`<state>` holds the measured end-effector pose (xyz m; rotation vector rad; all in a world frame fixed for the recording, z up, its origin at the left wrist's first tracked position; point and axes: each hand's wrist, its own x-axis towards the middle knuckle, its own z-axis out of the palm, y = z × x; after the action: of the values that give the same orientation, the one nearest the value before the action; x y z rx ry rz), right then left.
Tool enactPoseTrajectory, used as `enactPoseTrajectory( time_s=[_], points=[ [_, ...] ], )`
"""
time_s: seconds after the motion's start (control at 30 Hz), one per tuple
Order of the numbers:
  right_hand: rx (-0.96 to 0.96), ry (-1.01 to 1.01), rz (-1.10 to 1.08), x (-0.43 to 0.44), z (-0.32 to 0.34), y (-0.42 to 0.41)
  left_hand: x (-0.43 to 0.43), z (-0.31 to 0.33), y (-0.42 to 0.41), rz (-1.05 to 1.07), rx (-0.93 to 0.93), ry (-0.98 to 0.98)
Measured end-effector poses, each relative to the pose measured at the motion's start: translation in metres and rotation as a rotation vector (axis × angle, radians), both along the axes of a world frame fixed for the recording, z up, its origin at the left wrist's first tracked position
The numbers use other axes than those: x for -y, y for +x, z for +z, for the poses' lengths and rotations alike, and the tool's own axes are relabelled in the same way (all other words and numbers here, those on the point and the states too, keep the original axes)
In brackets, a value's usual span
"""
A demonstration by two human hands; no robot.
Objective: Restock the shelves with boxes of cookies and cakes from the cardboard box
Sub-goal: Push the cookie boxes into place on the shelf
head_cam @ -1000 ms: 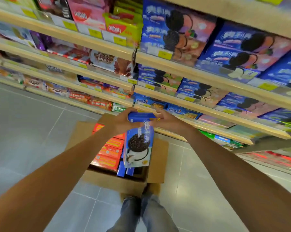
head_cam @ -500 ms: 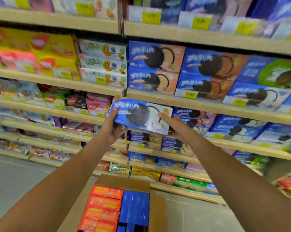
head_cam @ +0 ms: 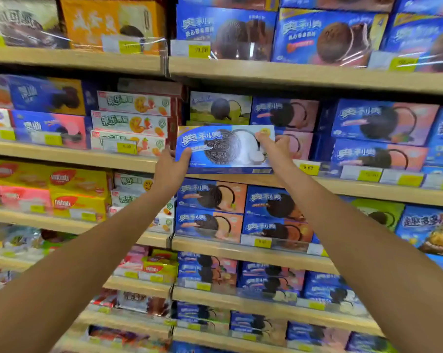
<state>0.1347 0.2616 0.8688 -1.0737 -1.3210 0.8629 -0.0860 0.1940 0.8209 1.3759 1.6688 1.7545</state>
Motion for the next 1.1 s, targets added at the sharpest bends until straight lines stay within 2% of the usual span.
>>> enactPoseTrajectory(
  time_s=[0.13,0.3,0.37,0.47,0.53,0.57,0.63,0.73,0.8,0.93,1.1],
  points=[
    [0.084,0.08,-0.068,-0.037,0.043,0.004,-0.037,0.043,0.015,0.013,-0.104,0.012],
    [0.175,0.144,-0.068,-0.071,0.06,0.011,-0.081,0.073,0.018,0.115,-0.271,0.005],
    [0.247,0.175,-0.064,-0.083,0.056,0.008,-0.094,0.078,0.024,0.163,-0.447,0.019],
    [0.355,0.216,-0.051,-0.101,0.045,-0.003,-0.118,0.073,0.037,0.225,-0.868,0.035],
    [0.43,0.234,-0.043,-0.11,0.037,-0.01,-0.14,0.061,0.042,0.127,-0.993,-0.107],
    [0.441,0.235,-0.032,-0.114,0.033,-0.013,-0.149,0.055,0.042,0.087,-0.992,-0.176],
    [0.508,0.247,-0.037,-0.123,0.028,-0.011,-0.161,0.05,0.039,0.096,-0.943,-0.188],
    [0.964,0.237,-0.142,-0.137,0.022,0.004,-0.166,0.051,0.039,0.198,-0.893,-0.174],
    [1.158,0.177,-0.157,-0.145,0.017,0.012,-0.172,0.051,0.04,0.258,-0.897,-0.204],
    [1.212,0.123,-0.163,-0.153,0.013,0.012,-0.193,0.054,0.043,0.291,-0.93,-0.315],
    [1.148,0.099,-0.217,-0.157,0.014,0.014,-0.214,0.07,0.044,0.106,-0.923,-0.495]
  ],
)
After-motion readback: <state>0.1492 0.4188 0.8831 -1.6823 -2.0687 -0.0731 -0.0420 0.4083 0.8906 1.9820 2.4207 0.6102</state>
